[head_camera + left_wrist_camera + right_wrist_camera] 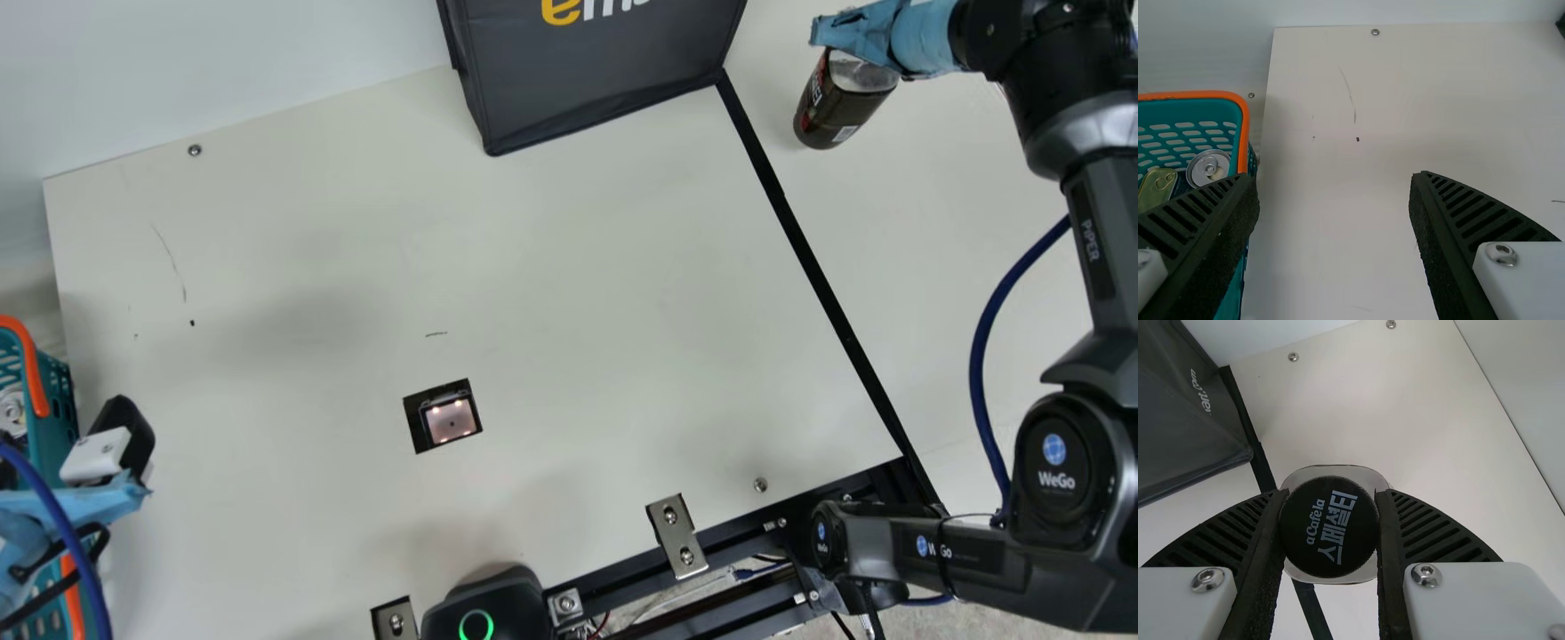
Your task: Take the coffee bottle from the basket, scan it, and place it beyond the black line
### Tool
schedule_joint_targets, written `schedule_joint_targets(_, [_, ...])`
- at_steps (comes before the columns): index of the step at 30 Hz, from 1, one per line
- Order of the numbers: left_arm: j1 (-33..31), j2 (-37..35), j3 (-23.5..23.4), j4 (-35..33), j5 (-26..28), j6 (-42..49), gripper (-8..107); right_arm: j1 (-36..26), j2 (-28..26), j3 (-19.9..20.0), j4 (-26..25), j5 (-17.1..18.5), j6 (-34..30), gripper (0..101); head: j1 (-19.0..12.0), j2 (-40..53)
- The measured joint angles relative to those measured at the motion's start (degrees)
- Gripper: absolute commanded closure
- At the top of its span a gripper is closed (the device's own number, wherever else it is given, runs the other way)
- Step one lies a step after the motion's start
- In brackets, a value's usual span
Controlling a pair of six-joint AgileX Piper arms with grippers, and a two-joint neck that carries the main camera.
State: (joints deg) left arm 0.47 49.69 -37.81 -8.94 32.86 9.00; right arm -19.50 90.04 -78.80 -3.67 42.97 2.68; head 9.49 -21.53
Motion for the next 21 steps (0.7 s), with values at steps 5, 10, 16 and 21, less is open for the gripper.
schedule_joint_targets(5, [0.0, 0.0, 0.0, 0.0, 0.0, 0.0, 9, 0.86, 1.52, -1.15, -0.69, -0.65, 1.42, 101, 0.0, 0.09])
schedule_joint_targets(10, [0.0, 0.0, 0.0, 0.0, 0.0, 0.0, 9, 1.4, 2.65, -1.49, -1.41, -1.41, 2.51, 101, 0.0, 0.09])
schedule_joint_targets(16, [0.0, 0.0, 0.0, 0.0, 0.0, 0.0, 9, 1.89, 3.6, -1.08, -1.95, -2.87, 3.84, 101, 0.0, 0.0])
schedule_joint_targets(21, [0.0, 0.0, 0.0, 0.0, 0.0, 0.0, 9, 2.0, 4.33, -0.58, -2.28, -3.99, 4.34, 101, 0.0, 0.09])
